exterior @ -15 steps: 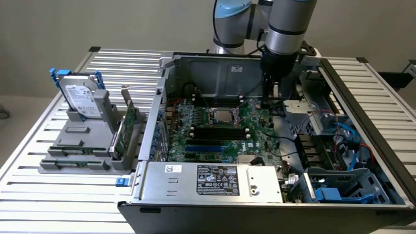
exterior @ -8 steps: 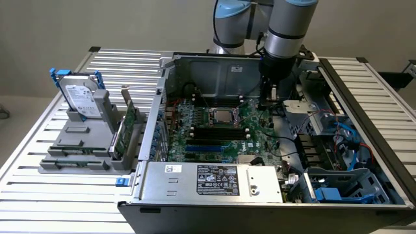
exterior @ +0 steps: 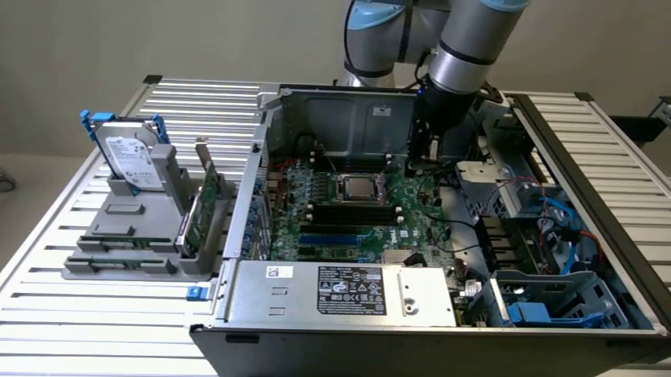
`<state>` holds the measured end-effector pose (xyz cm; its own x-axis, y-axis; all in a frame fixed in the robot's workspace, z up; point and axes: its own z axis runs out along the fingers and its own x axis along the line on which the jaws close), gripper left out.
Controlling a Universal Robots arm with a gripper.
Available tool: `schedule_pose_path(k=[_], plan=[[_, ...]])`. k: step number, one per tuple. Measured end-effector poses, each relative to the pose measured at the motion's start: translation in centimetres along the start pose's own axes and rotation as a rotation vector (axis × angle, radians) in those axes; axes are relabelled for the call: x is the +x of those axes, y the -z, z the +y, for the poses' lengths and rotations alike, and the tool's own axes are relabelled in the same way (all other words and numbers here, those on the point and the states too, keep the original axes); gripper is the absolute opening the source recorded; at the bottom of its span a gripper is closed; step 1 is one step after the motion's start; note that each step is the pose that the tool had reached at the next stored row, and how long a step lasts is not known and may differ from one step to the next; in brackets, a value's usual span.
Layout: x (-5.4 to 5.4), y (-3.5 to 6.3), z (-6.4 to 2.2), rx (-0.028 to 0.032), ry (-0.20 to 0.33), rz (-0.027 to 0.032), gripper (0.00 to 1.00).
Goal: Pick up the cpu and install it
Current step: 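Place the cpu into insertion slot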
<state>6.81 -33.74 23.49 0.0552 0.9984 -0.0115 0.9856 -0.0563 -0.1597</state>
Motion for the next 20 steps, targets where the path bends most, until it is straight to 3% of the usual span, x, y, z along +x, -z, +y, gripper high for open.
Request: schedule_pose_path(k=[12,13,14,20], plan=[[0.0,-0.05,-0.33,0.2183,0.0,-0.0163,0.11],[0.0,-0.07,-0.38,0.2314,0.0,-0.0175,0.11],[0.0,-0.11,-0.48,0.238,-0.001,-0.0183,0.11],[-0.1,-0.5,-1.62,0.2386,0.001,-0.0191,0.11]])
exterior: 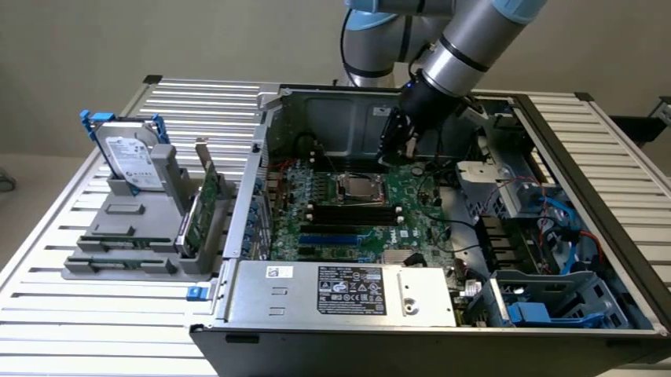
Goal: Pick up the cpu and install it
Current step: 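Place the cpu into insertion slot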
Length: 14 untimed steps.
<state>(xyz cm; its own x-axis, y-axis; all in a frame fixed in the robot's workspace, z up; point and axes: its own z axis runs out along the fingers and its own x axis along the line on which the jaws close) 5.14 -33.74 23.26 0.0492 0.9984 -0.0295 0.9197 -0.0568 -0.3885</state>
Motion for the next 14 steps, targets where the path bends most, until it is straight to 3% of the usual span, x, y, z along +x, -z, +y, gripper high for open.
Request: schedule_pose_path(k=[7,14], plan=[[-0.1,-1.49,-1.86,-0.0006,0.002,-0.0034,0.11],[-0.2,-2.78,-3.71,-0.0052,0.002,-0.0068,0.11]])
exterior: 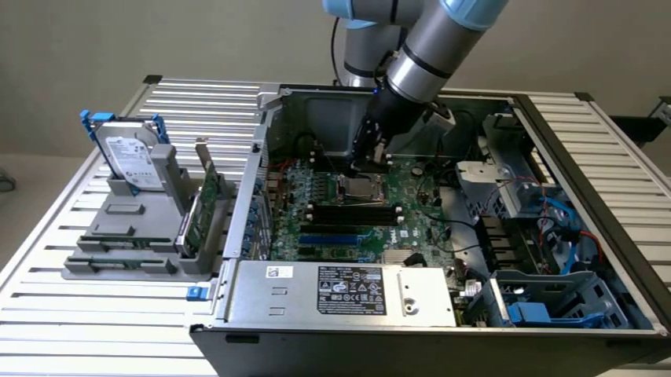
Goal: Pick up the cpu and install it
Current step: 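Place the cpu into insertion slot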
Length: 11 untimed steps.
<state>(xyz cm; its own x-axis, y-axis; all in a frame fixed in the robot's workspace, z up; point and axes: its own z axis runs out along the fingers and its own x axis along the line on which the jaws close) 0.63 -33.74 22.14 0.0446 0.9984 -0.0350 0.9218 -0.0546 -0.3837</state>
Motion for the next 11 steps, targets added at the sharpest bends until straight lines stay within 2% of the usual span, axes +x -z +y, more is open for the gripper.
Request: schedule_pose_path(k=[5,7,9,11], plan=[[-0.1,-0.78,-1.39,-0.0028,-0.001,-0.0044,0.11],[-0.1,-0.99,-1.83,-0.0088,-0.002,-0.0066,0.11],[-0.1,-1.18,-2.18,-0.0185,-0.002,-0.0076,0.11],[-0.1,-1.27,-2.26,-0.039,-0.002,-0.0071,0.11]])
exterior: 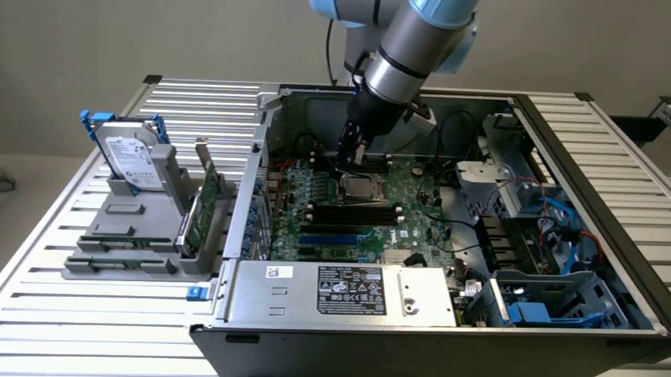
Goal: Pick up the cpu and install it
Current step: 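Place the cpu into insertion slot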
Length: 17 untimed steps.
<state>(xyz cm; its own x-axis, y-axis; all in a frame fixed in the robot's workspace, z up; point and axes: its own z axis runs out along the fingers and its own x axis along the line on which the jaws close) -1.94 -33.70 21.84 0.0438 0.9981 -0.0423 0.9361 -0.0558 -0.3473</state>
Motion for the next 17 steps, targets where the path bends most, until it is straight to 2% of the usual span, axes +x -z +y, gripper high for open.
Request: schedule_pose_path(k=[2,3,4,17], plan=[[0.04,-0.1,0.04,-0.0198,0.0,0.001,0.11],[0.05,-0.19,0.06,-0.0264,-0.001,0.0014,0.11],[0.06,-0.29,0.09,-0.0293,-0.001,0.0015,0.11],[0.62,-0.99,0.31,-0.0459,-0.001,0.0025,0.11]])
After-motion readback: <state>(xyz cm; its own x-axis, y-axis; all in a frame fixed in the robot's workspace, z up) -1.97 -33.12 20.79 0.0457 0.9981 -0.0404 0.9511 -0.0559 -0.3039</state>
